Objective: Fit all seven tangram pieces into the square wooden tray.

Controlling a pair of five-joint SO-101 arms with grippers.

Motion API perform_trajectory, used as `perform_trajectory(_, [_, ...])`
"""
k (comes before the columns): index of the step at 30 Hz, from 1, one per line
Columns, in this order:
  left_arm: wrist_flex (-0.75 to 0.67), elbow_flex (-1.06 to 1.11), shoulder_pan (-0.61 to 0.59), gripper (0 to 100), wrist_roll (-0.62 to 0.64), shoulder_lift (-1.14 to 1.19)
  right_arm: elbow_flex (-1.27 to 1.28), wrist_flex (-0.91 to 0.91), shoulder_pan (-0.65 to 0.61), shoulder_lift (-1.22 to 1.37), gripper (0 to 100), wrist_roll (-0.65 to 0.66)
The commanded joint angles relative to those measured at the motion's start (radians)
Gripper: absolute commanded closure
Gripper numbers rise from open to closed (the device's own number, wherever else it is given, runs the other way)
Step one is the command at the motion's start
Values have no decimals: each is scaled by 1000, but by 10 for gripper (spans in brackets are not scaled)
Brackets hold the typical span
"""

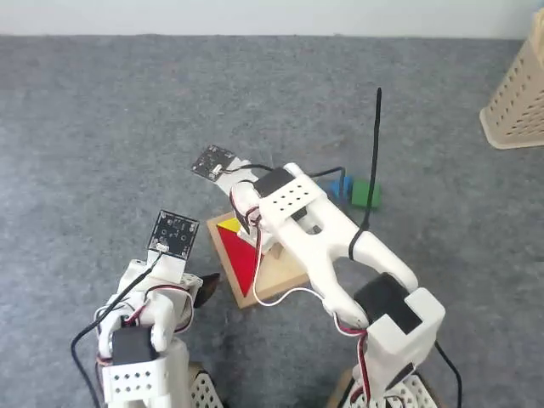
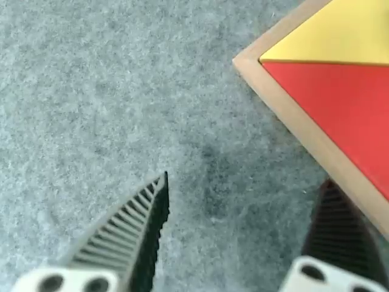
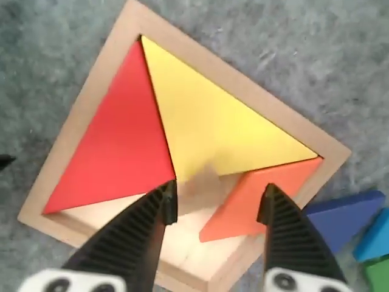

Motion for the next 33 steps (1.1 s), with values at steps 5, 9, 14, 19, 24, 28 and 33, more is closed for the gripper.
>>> perform_trajectory(5, [0, -5, 5, 647, -5, -14, 137, -88, 91, -294, 962, -87])
perform_trajectory(9, [0, -5, 5, 647, -5, -14, 348, -255, 107, -406, 961, -103])
perform_trajectory(14, [0, -5, 5, 647, -5, -14, 419, -380, 107, -380, 961, -155])
perform_trajectory(19, [0, -5, 5, 647, -5, -14, 290, -387, 113, -259, 961, -275])
perform_trajectory(24, [0, -5, 5, 647, -5, -14, 233, -389, 87, -131, 961, -278])
perform_trajectory(28, [0, -5, 5, 647, -5, -14, 239, -384, 65, -137, 961, -264])
perform_trajectory(33, [0, -5, 5, 647, -5, -14, 304, -374, 16, -208, 961, -213])
